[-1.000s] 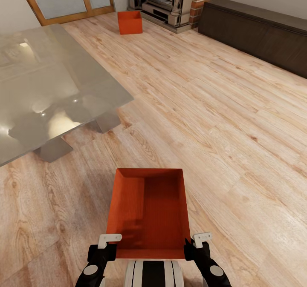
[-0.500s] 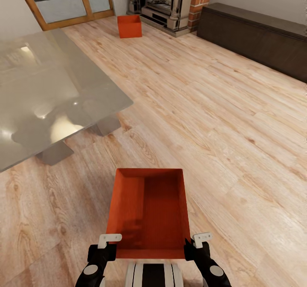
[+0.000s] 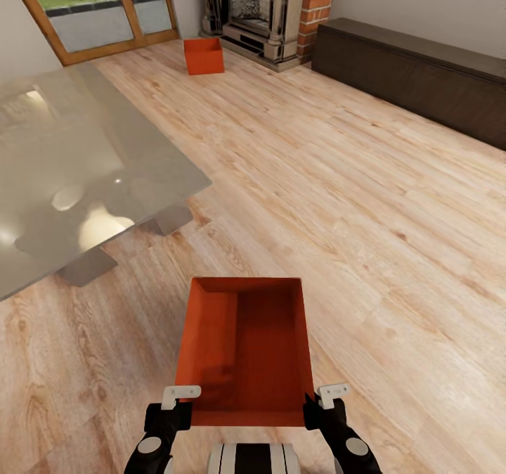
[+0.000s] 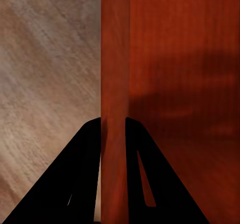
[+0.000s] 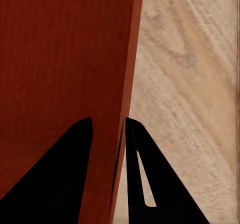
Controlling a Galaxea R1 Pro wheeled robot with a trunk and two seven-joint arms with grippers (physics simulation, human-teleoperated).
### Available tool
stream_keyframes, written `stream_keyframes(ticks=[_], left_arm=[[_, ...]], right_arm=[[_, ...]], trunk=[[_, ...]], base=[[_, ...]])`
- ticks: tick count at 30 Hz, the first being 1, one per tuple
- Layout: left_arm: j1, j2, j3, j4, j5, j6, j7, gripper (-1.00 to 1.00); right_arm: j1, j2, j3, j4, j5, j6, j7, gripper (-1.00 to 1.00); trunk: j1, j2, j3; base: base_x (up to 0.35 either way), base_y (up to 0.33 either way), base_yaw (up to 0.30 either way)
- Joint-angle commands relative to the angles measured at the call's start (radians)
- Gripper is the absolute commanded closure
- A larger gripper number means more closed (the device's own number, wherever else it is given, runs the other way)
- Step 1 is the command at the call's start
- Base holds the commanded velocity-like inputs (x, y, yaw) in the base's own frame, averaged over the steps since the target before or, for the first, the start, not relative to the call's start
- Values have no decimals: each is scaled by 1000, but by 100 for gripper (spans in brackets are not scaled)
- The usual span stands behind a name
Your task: Move the two storage containers from the living room to the garage. In the garage, place one container on the floor and stack the other container on top of it (either order is fine).
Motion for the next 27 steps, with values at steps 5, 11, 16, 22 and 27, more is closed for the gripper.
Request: stream_keyframes(ticks=[5, 11, 16, 22, 27], left_arm=[[0, 0, -6, 9, 8, 5, 10, 100], [0, 0, -6, 9, 8, 4, 11, 100], [0, 0, -6, 9, 8, 4, 12, 100], [0, 0, -6, 9, 8, 4, 13, 100], [0, 0, -6, 9, 8, 4, 15, 100]], right_arm=[[-1, 1, 0, -4, 9, 6, 4, 100], [0, 1, 1, -4, 9, 6, 4, 100], [0, 1, 2, -4, 9, 6, 4, 100], [0, 1, 2, -4, 9, 6, 4, 100], [0, 1, 2, -4, 9, 6, 4, 100]], trunk=[[-19, 35, 23], [-42, 77, 51], [-62, 112, 74], [-85, 154, 102], [-104, 189, 124]], base=[[0, 0, -98], [0, 0, -60], [0, 0, 72], [0, 0, 149], [0, 0, 160]])
